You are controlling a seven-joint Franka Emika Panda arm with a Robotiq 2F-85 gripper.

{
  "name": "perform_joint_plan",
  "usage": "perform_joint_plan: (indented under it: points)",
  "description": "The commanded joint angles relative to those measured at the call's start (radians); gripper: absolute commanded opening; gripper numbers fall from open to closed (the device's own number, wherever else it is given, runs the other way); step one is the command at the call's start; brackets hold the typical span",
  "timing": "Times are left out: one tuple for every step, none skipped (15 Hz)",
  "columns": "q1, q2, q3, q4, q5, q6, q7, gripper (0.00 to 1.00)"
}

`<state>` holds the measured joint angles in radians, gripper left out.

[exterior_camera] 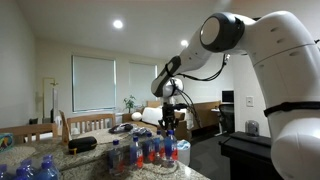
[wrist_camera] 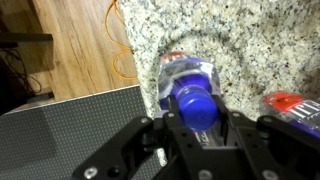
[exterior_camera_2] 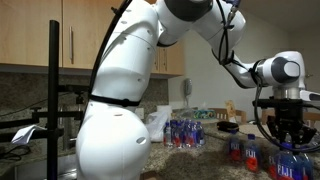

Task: Arrange some of the bottle on the counter

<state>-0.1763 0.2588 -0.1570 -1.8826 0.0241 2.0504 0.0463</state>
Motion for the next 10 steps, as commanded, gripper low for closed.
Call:
perform_joint_plan:
  points:
    - [0.012,-0.028,-0.004,-0.03,-0.035,0.028,0.018,0.14]
    - [0.013,-0.028,-0.003,-0.032,-0.038,0.033,0.016,0.14]
    - [0.014,-0.024,-0.001,-0.031,-0.039,0.032,0.01,0.14]
    - [0.015,-0.022,-0.001,-0.031,-0.041,0.034,0.009,0.14]
    - [0.016,-0.02,-0.001,-0.031,-0.042,0.033,0.007,0.14]
    - [0.017,-0.019,0.0,-0.031,-0.042,0.035,0.007,0.14]
    - [0.017,-0.019,0.001,-0.034,-0.038,0.043,0.001,0.14]
    - [0.017,-0.02,0.001,-0.037,-0.038,0.054,0.0,0.14]
    - [0.016,-0.02,0.001,-0.04,-0.039,0.066,-0.002,0.14]
    - [0.015,-0.018,0.001,-0.041,-0.037,0.073,-0.004,0.14]
